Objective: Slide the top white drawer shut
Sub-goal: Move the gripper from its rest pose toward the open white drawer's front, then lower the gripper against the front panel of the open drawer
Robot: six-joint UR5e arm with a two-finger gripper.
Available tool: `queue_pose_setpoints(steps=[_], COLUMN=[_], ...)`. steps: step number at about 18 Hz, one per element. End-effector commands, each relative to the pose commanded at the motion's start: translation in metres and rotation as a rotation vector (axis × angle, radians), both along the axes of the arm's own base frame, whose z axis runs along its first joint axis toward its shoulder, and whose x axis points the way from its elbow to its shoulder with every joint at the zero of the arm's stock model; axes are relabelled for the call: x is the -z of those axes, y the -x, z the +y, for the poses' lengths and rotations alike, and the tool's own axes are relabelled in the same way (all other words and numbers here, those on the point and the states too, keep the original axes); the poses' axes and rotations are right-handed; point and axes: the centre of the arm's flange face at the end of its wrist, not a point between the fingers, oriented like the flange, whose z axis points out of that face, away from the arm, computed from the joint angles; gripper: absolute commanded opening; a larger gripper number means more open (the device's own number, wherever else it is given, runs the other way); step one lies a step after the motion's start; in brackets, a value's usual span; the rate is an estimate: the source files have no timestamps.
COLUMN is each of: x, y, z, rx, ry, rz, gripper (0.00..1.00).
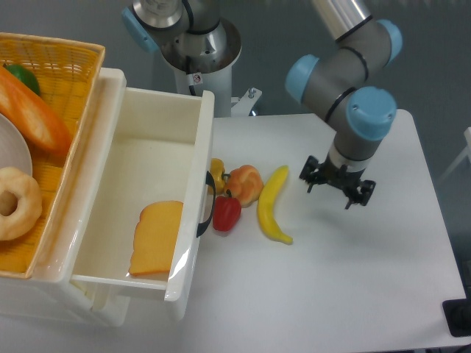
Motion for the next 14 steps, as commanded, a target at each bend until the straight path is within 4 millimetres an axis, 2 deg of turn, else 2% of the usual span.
queue_pose_setpoints(steps=[2, 4, 7, 14], x=[-0.002, -0.015, -0.027, -0.039], y=[-0.017, -0.034, -0.050, -0.060], z=[0.013, 0.024, 0.032, 0.035], rx=[-0.052, -0.080, -0.096, -0.128], ry=[-0.034, -0.052, -0.089, -0.100], rz=[-0.056, -0.078, -0.140, -0.371], gripper=[0.21, 0.02, 0.00, 0.00])
